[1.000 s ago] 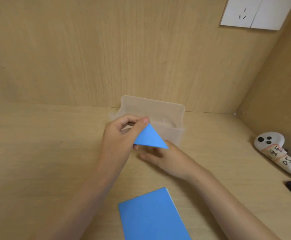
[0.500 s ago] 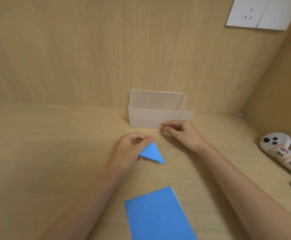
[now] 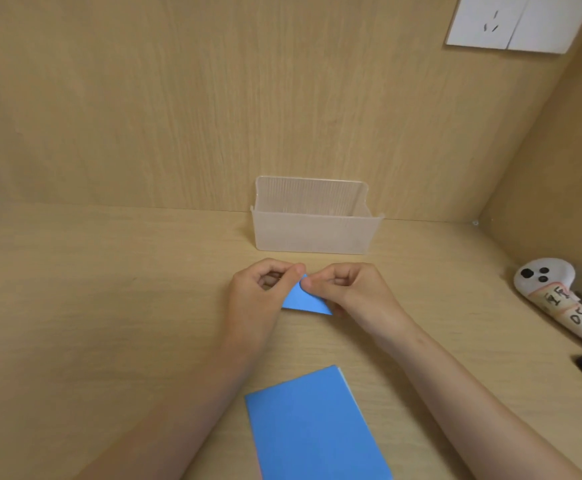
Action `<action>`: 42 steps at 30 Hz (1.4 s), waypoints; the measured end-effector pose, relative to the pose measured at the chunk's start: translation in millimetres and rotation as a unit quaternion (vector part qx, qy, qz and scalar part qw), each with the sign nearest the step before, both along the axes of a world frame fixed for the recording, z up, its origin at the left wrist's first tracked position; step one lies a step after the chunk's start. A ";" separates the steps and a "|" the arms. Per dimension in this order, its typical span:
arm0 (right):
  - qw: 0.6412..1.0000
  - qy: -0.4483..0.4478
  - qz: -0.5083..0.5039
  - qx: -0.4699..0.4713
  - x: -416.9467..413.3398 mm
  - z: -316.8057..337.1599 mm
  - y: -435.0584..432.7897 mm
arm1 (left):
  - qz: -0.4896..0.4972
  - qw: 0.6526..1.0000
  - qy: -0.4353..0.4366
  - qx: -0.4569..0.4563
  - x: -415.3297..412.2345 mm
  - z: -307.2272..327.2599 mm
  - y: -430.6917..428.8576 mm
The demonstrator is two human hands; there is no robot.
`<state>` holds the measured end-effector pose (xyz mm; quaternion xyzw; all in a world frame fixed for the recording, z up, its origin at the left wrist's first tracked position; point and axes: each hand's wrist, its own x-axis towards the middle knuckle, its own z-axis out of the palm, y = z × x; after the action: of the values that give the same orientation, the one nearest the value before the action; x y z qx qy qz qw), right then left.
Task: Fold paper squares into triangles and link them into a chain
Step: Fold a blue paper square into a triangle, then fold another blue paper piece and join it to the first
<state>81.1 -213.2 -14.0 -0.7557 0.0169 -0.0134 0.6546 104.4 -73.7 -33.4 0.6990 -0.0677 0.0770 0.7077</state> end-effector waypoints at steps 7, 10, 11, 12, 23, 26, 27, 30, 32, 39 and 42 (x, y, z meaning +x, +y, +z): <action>0.999 0.010 -0.005 -0.036 -5.4 -13.5 -7.4 | 0.012 0.999 0.026 -0.014 -0.8 -4.9 -1.6; 0.998 -0.013 -0.002 -0.069 -9.5 -19.4 -9.8 | 0.021 0.999 0.027 -0.013 1.0 -5.9 -0.4; 0.996 -0.022 -0.005 -0.085 -11.0 -21.3 -10.2 | 0.022 0.999 0.027 -0.011 1.4 -6.3 -0.7; 0.995 -0.030 -0.008 -0.097 -12.6 -22.8 -10.3 | 0.020 0.999 0.026 -0.009 0.7 -5.9 -0.8; 0.994 -0.037 -0.024 -0.096 -13.9 -23.4 -21.8 | -0.044 0.997 0.037 0.053 13.2 -1.2 33.7; 0.994 -0.038 -0.045 -0.094 -11.1 -22.8 -19.5 | 0.001 0.998 0.017 0.063 19.4 -2.2 38.4; 0.993 -0.039 -0.053 -0.102 -9.3 -23.6 -17.8 | 0.012 0.998 0.002 0.067 19.8 -2.5 38.6; 0.981 -0.056 -0.097 -0.157 -2.5 -28.3 -13.0 | 0.018 0.993 -0.057 0.105 13.6 2.4 34.3; 0.970 -0.077 -0.126 -0.192 0.4 -30.1 -9.9 | -0.054 0.988 -0.057 0.131 6.5 8.4 29.6; 0.948 -0.114 -0.183 -0.232 2.3 -31.9 -18.7 | -0.333 0.865 0.010 0.374 -12.6 19.2 29.7; 0.952 -0.124 -0.189 -0.204 -2.9 -29.5 -21.2 | -0.379 0.823 -0.017 0.422 -12.8 22.1 36.3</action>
<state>78.2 -234.4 -43.6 -0.8482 0.0748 -0.2341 0.4692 91.6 -37.4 -11.3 0.8471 -0.3651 -0.2222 0.3158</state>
